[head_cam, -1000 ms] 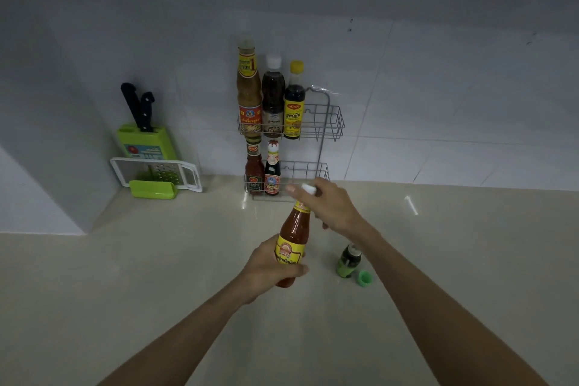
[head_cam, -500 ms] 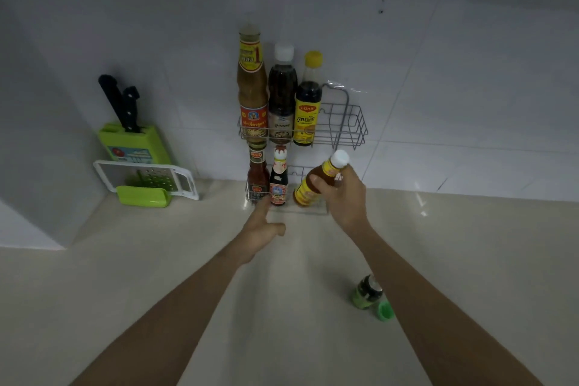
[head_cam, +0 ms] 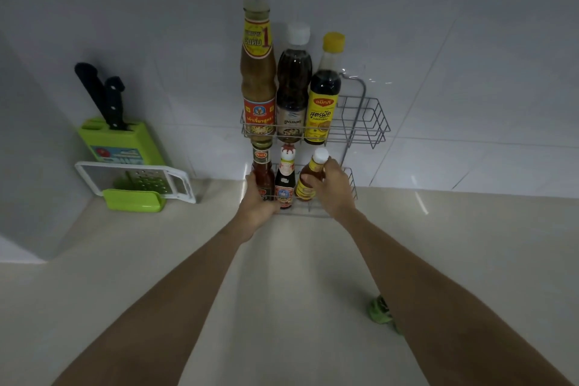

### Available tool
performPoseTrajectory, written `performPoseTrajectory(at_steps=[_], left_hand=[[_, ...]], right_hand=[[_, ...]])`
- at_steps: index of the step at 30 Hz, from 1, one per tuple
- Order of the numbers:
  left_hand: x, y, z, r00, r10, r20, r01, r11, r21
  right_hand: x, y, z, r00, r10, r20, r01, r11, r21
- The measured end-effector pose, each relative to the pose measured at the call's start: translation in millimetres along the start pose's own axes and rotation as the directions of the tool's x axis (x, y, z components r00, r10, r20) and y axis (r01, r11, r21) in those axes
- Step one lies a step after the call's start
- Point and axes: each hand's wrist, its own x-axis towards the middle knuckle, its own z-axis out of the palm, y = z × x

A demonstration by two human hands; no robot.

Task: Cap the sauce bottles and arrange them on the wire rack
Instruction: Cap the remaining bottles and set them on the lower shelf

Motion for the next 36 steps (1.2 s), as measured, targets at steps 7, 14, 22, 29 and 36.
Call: performPoseTrajectory(at_steps=[7, 14, 22, 29, 36], left_hand=[[-2.8, -7.3, -0.3, 0.998, 0.062, -0.031, -0.064, 0.997, -0.049], [-12.1, -3.4, 2.5, 0.994, 0.094, -0.047, -0.096, 0.995, -0.041], [-35.4, -4.6, 7.5, 0.984, 0.128, -0.127, -0.116, 0.989, 0.094], [-103.1, -49.6, 67.9, 0.986, 0.087, 0.141, -0.118, 0.966, 0.232], [-136.9, -78.9, 151.9, 0.887, 0.018, 0.462, -0.200, 0.916, 0.347]], right_hand=[[23.1, 11.7, 19.0, 0.991, 0.069, 0.116, -0.049, 0.985, -0.168], [16.7, 11.6, 24.6, 0.981, 0.145, 0.130, -0.129, 0.985, -0.118], [-32.3, -3.4, -14.5, 0.989, 0.138, 0.057, -0.136, 0.990, -0.034], [-140.2, 46.9, -125.6, 0.974, 0.060, -0.221, -0.082, 0.992, -0.092], [-231.8, 144.9, -126.8, 0.900, 0.374, 0.224, -0.249, 0.863, -0.440]])
